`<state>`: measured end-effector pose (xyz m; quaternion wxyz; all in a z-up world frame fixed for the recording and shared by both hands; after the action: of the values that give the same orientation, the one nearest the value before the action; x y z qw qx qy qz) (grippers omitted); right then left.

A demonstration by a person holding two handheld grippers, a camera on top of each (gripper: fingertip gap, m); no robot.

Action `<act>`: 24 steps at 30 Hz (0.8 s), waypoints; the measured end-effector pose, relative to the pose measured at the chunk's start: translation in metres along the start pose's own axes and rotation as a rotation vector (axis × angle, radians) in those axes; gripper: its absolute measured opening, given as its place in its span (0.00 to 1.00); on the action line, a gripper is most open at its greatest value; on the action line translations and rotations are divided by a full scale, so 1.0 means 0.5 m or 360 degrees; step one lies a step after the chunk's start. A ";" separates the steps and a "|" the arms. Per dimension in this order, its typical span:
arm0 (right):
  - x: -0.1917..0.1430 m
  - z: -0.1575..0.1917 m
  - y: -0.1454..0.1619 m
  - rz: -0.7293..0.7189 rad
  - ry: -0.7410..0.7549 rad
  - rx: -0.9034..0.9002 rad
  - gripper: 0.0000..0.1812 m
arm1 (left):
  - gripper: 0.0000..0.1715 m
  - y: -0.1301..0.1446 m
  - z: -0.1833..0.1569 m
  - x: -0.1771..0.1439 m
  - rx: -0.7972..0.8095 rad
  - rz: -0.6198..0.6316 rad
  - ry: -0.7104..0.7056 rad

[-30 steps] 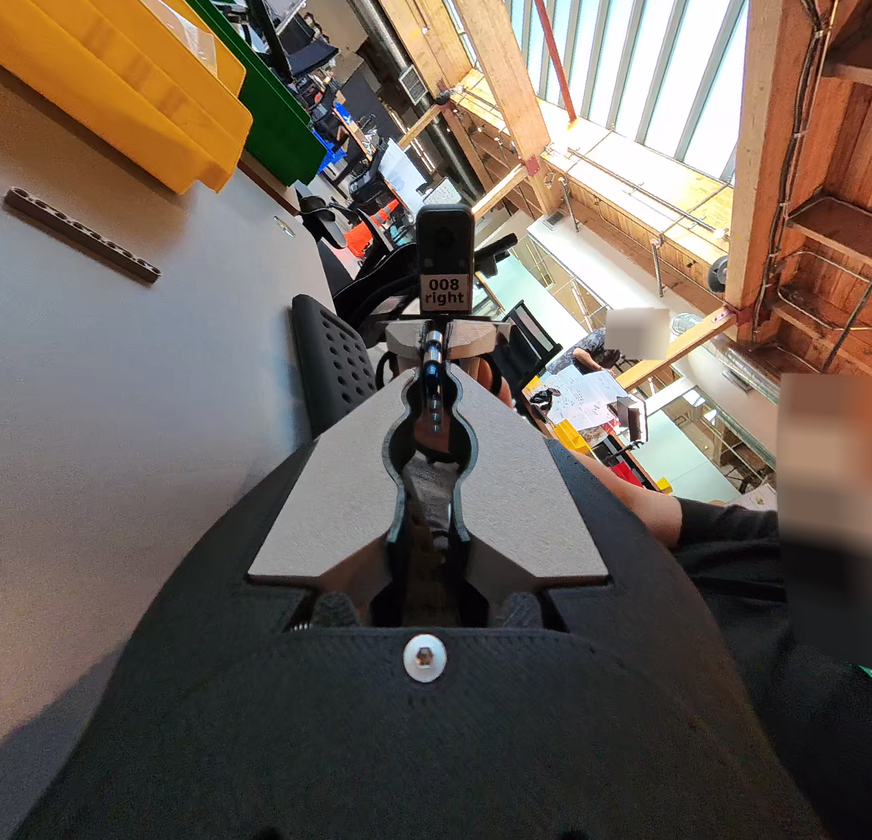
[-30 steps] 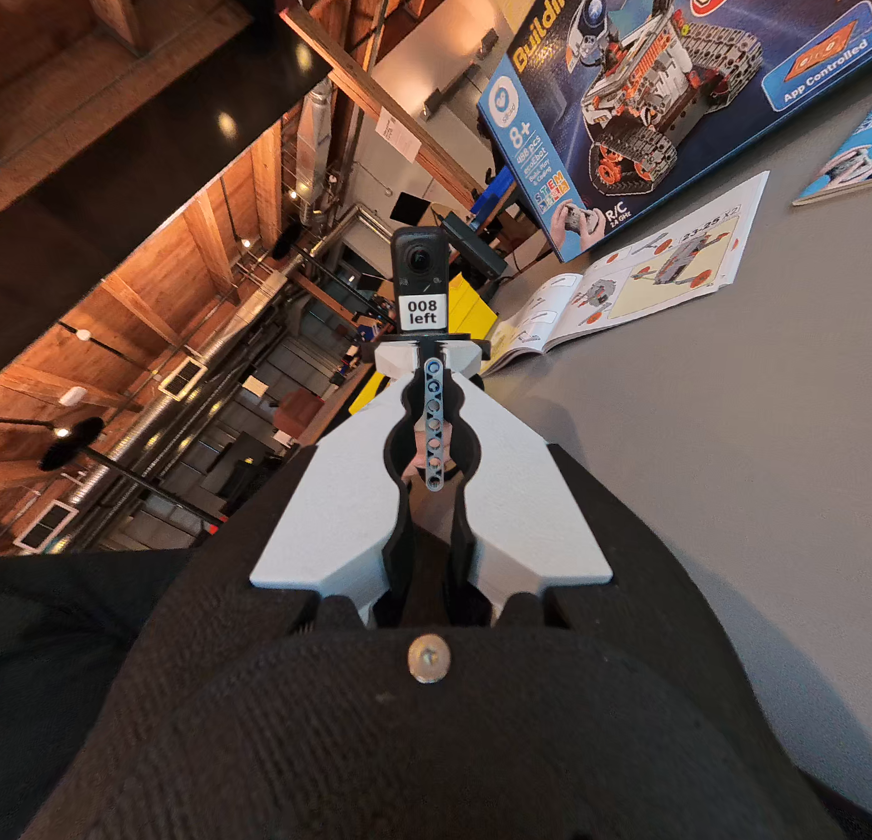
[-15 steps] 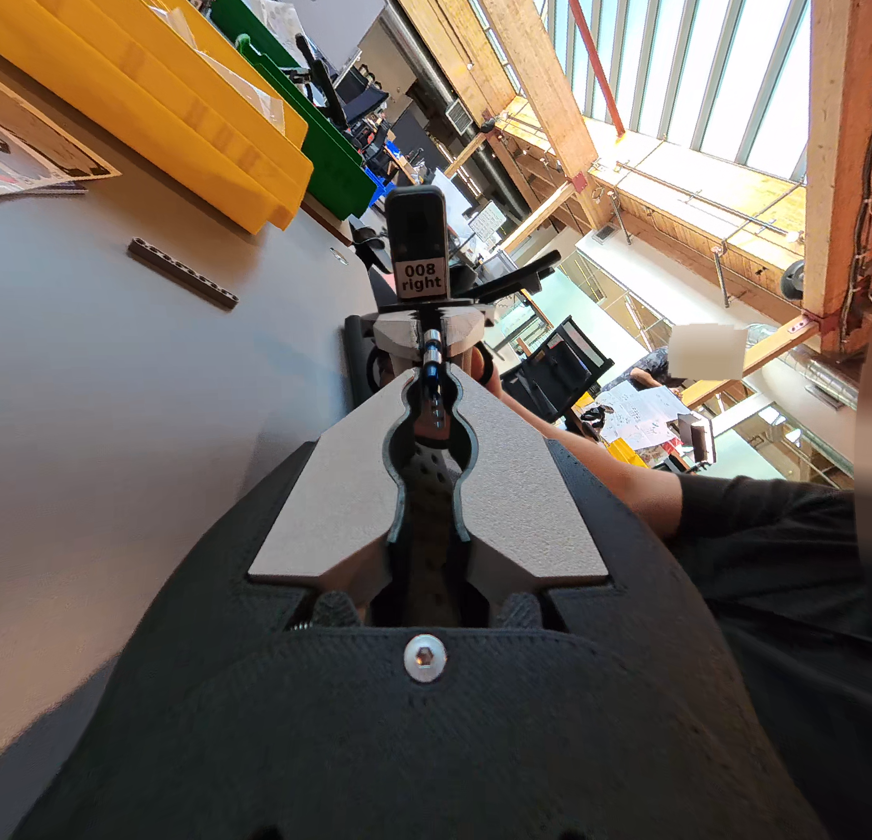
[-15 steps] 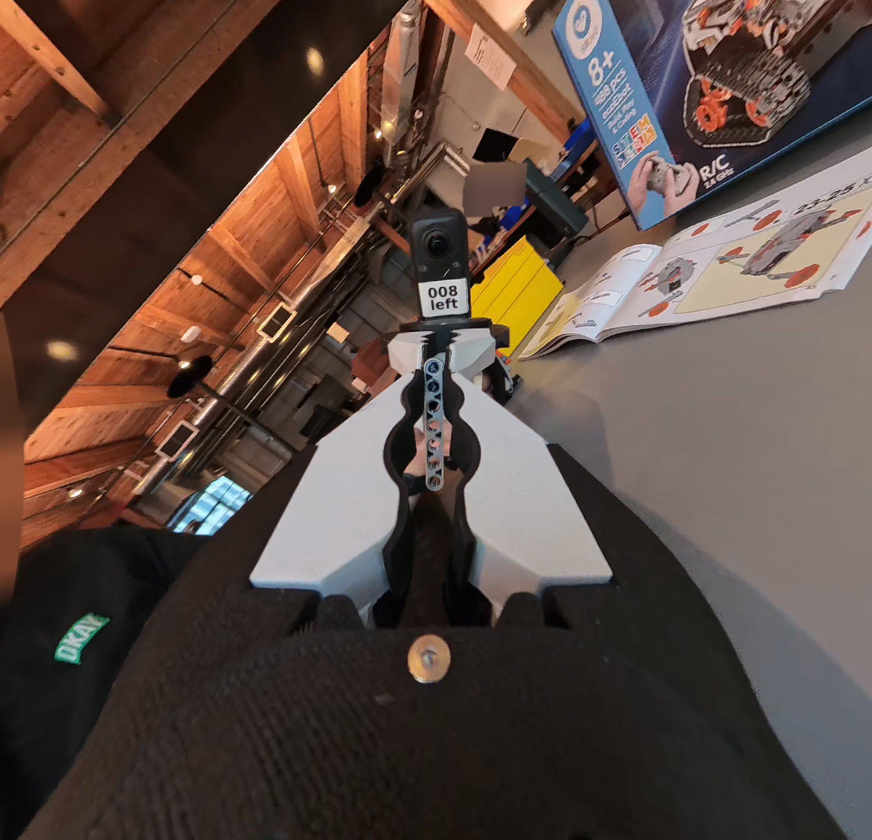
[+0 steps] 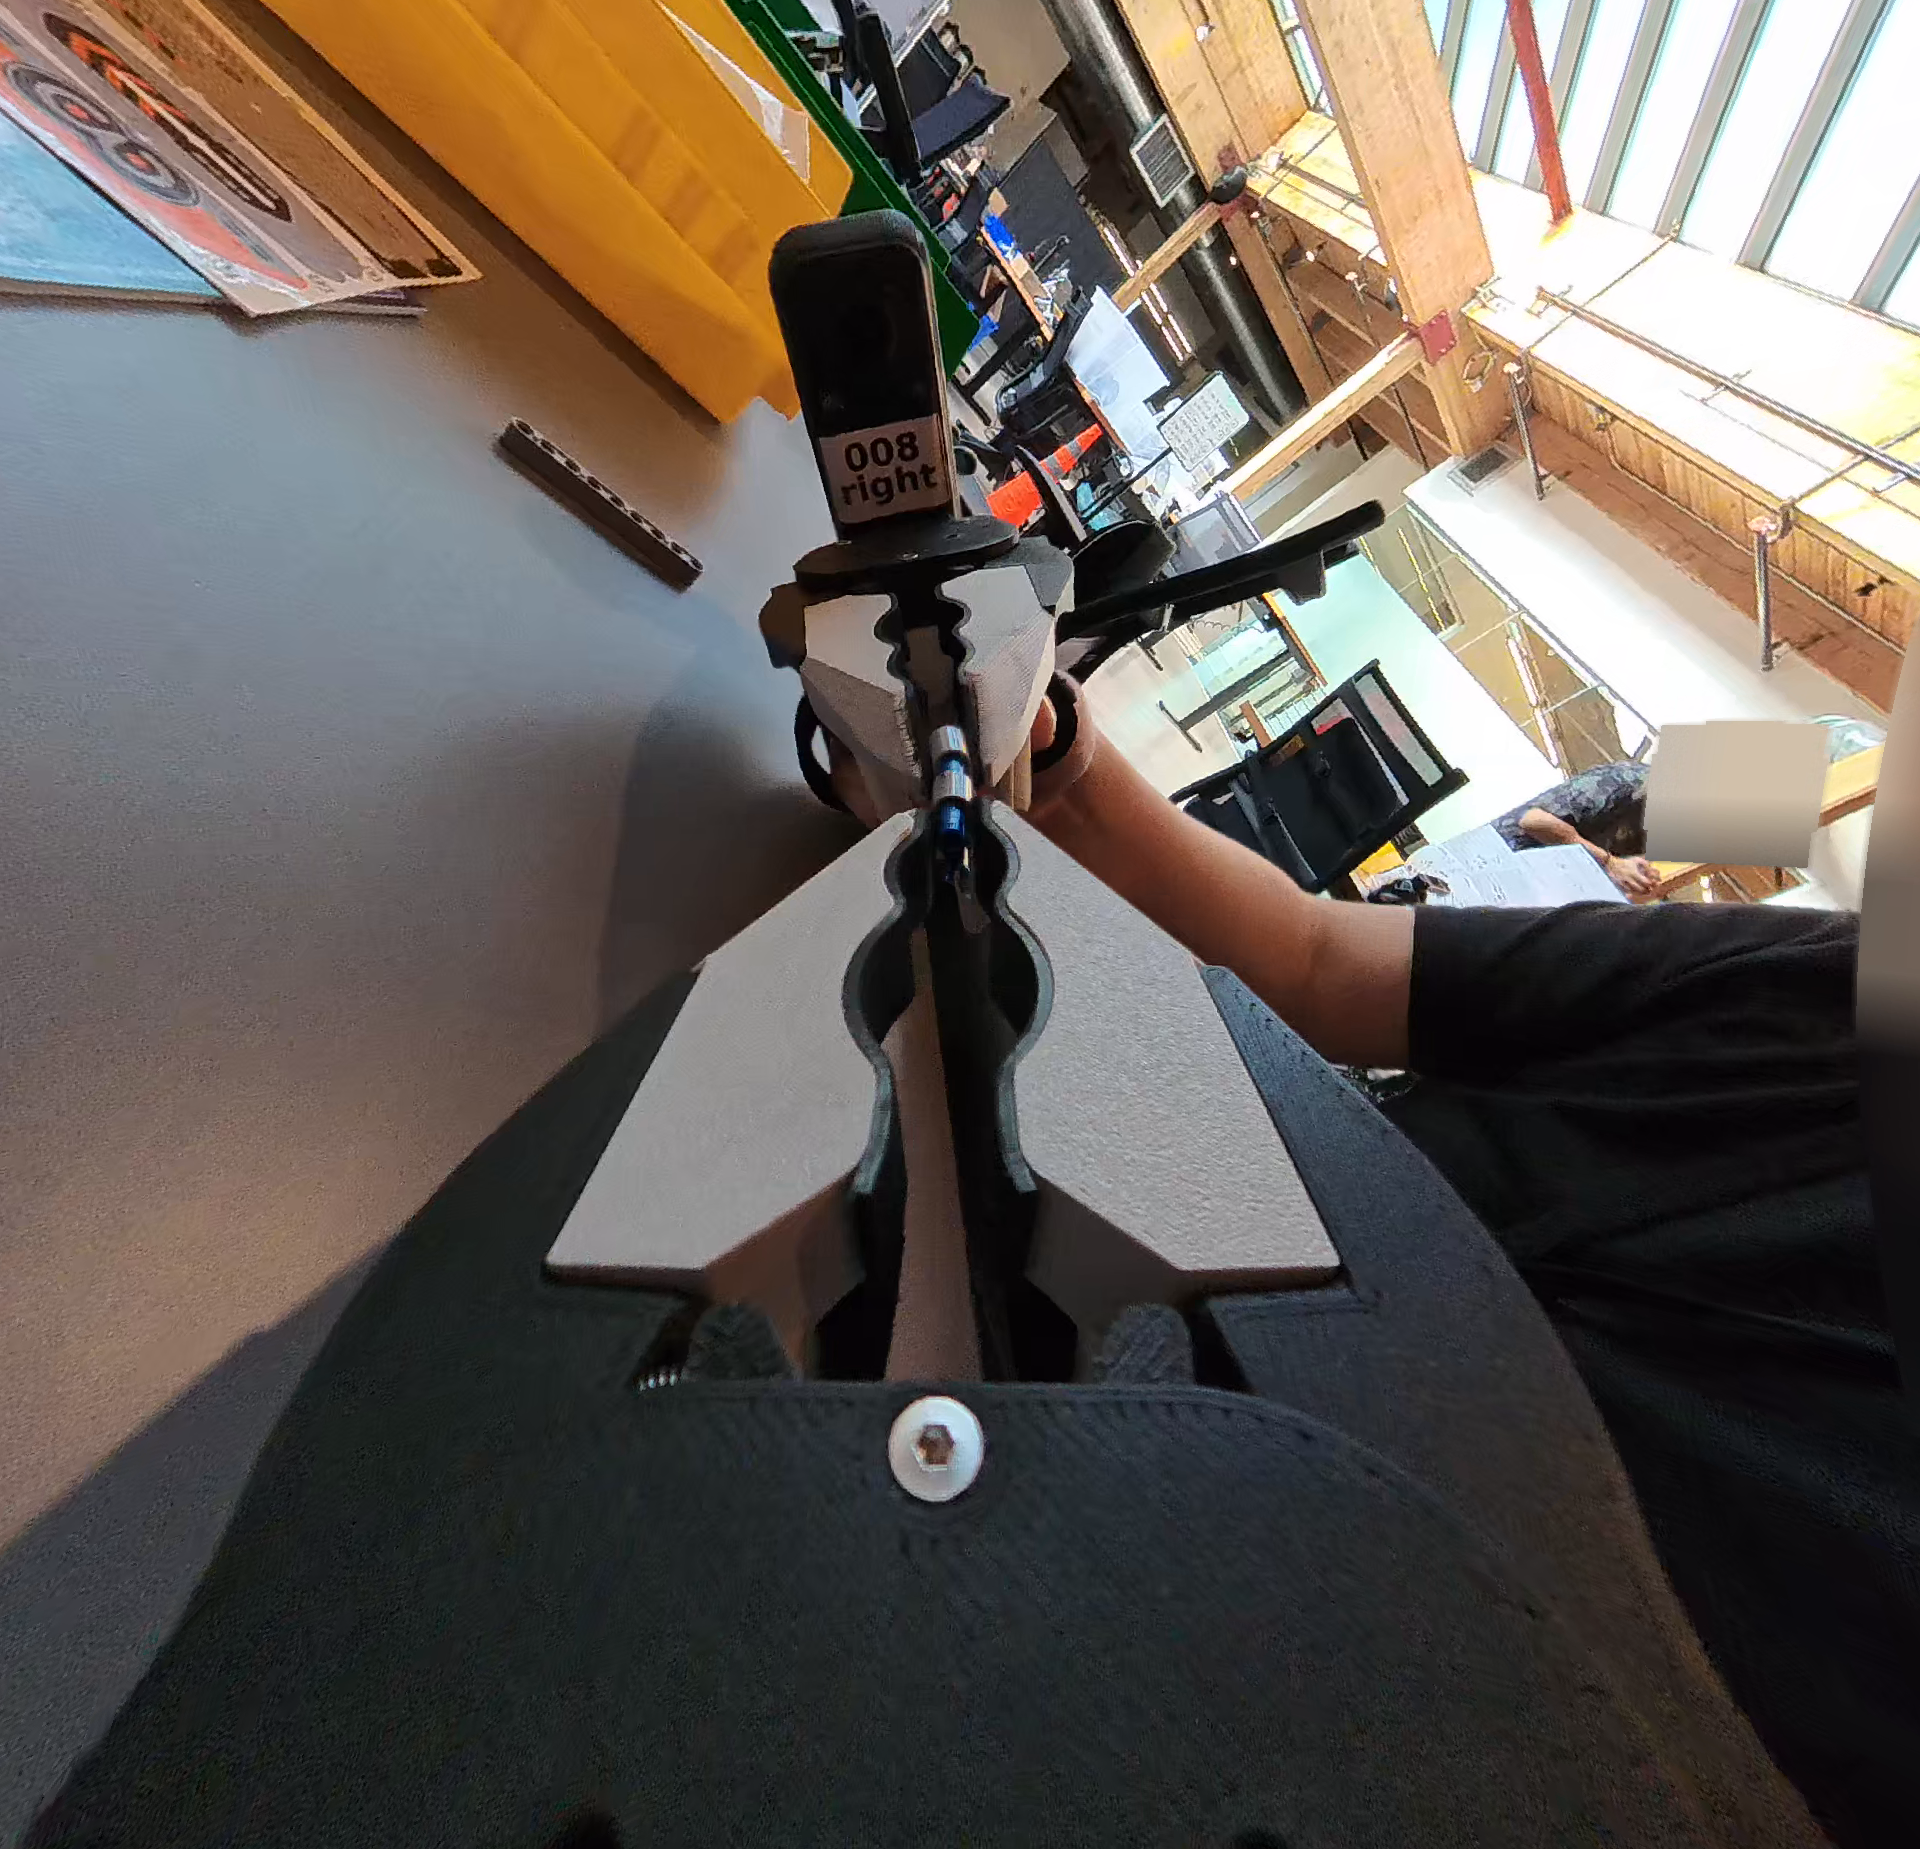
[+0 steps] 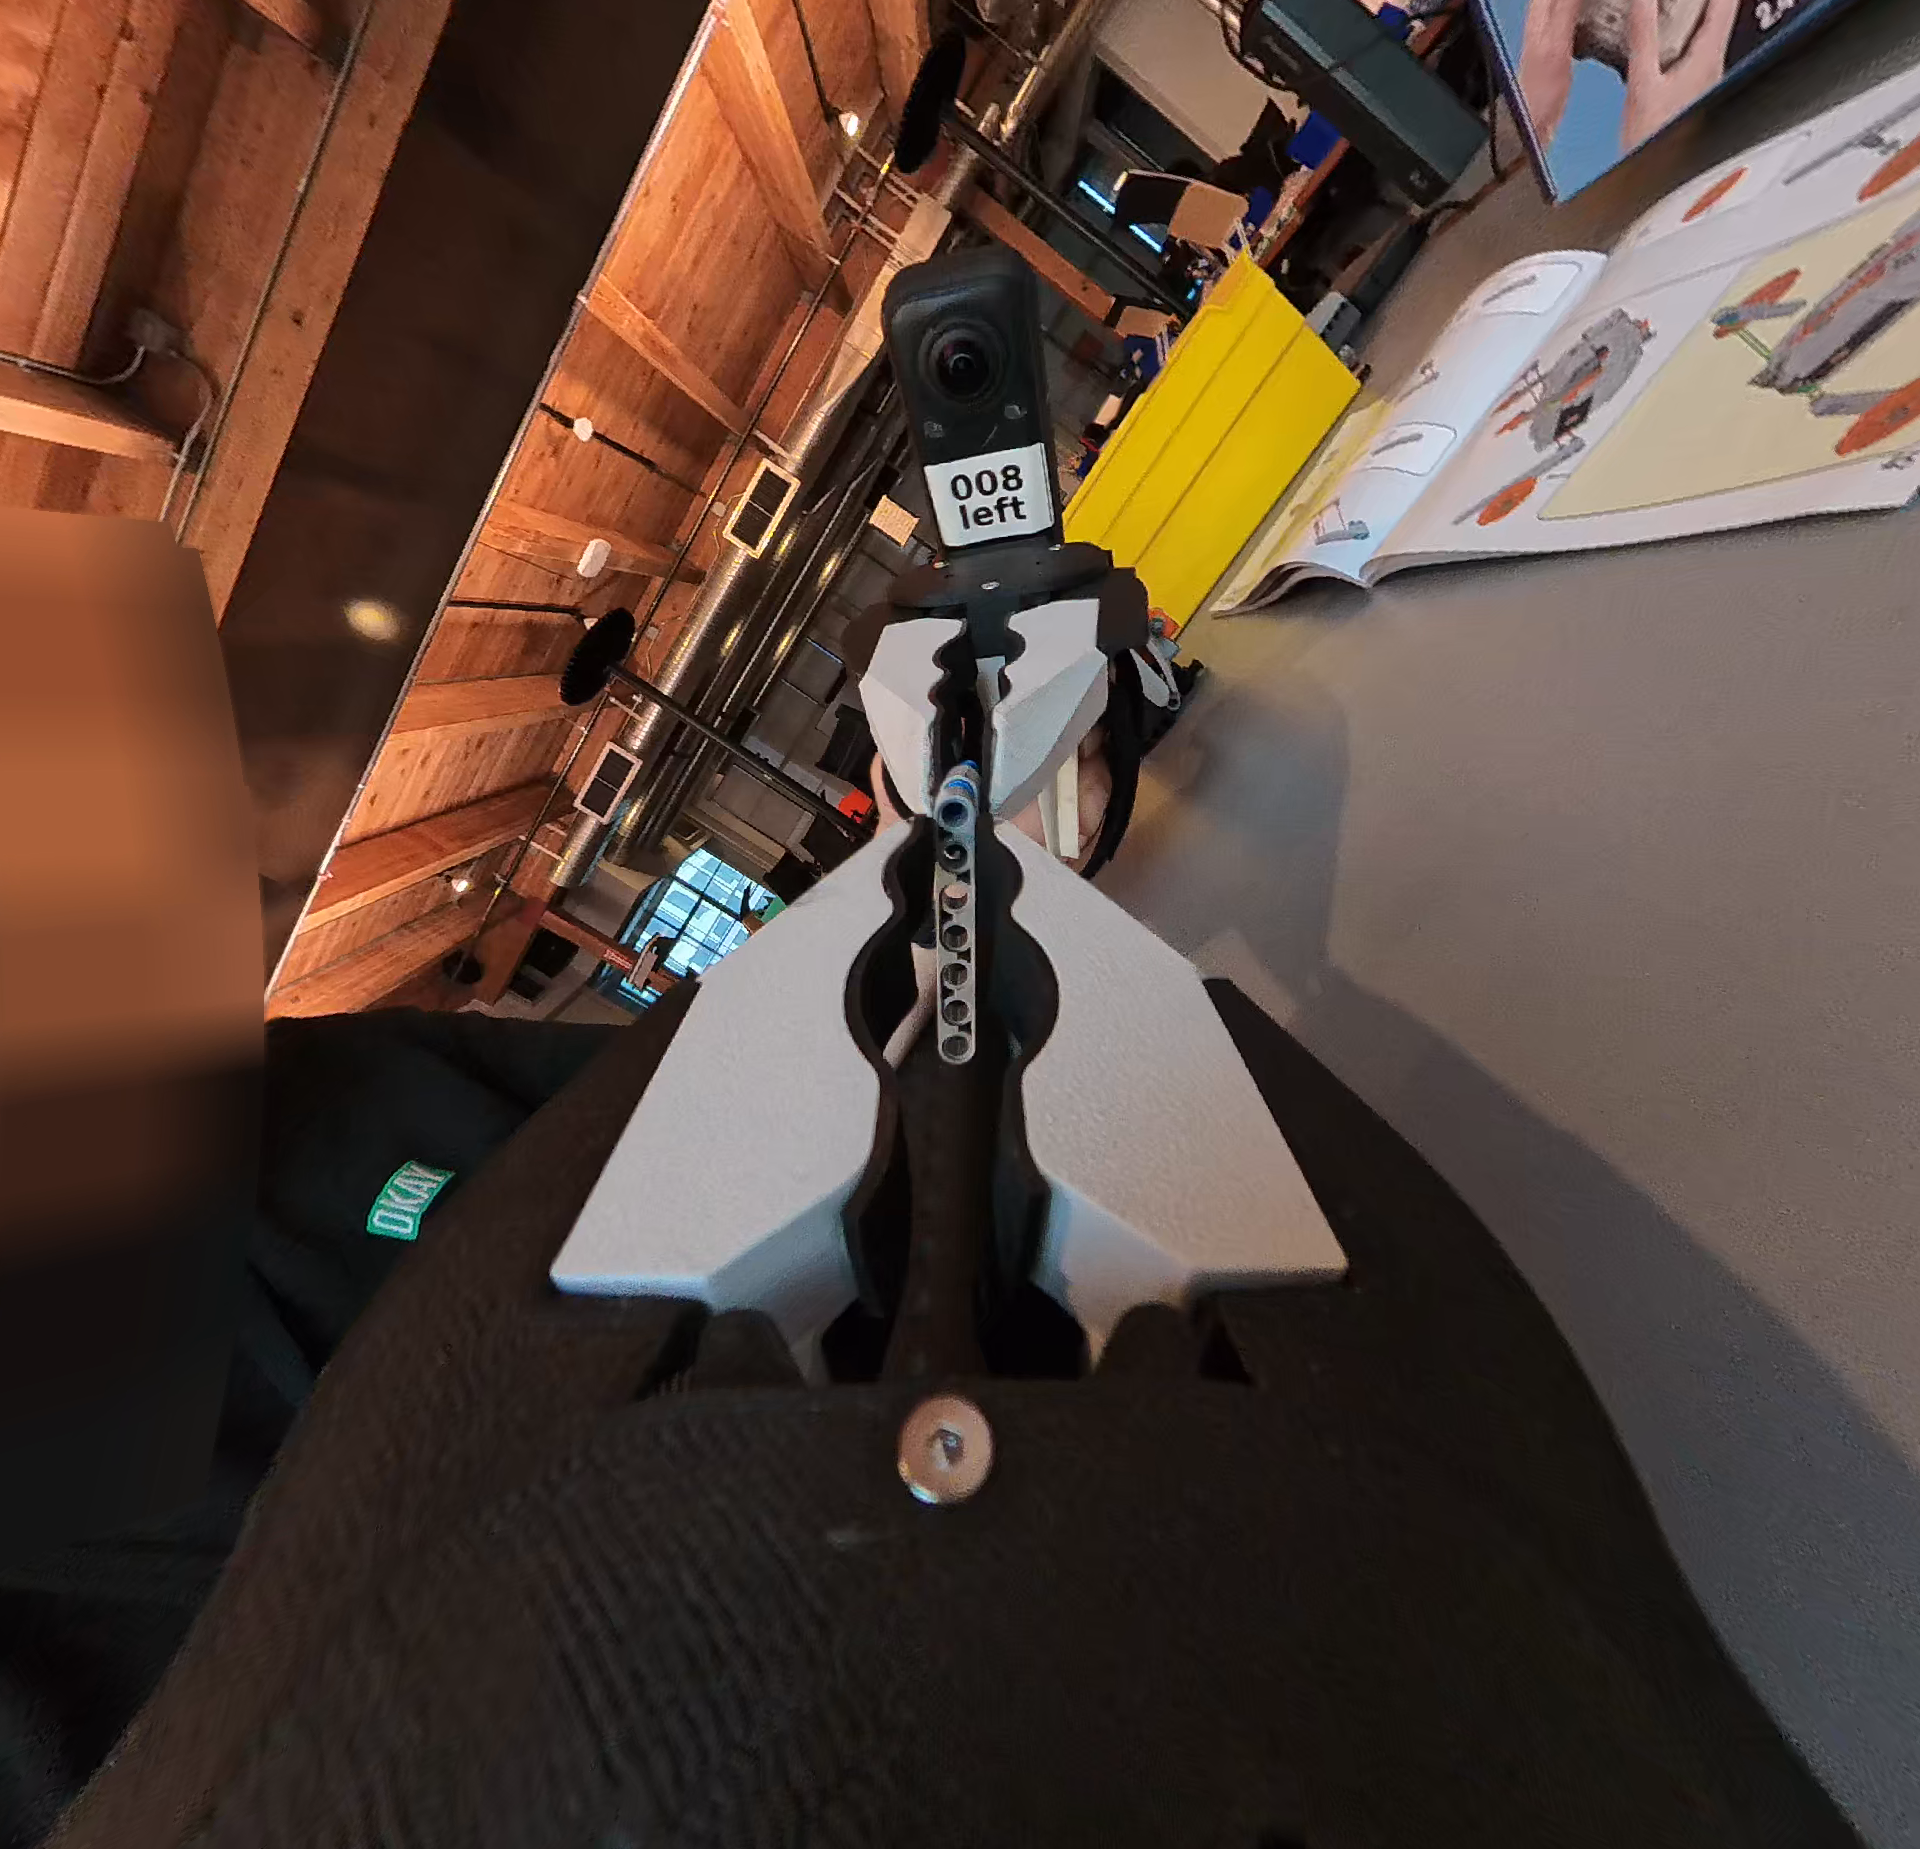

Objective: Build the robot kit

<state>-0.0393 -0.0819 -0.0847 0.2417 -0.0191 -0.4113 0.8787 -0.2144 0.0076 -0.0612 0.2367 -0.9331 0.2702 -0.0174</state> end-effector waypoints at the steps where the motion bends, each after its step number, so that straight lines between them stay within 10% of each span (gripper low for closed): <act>1: 0.000 -0.003 0.002 0.0007 0.0005 0.0024 0.03 | 0.03 0.001 0.004 0.000 -0.0010 0.0000 0.0002; 24: -0.001 -0.004 0.008 0.0011 0.0208 -0.0114 0.03 | 0.03 0.009 0.018 0.003 0.0110 -0.0096 -0.0093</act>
<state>-0.0402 -0.0829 -0.0891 0.2642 -0.0866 -0.4256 0.8612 -0.2140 0.0075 -0.0714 0.2761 -0.9322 0.2340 -0.0065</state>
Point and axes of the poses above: each gripper's, where its closed fingertips meet, x out along the fingers, y out of its underside, z = x × y across the jaws, the point moved 10 cm from there along -x, back along the fingers, and after that the axes turned 15 degrees about -x, right-handed, at the moved point
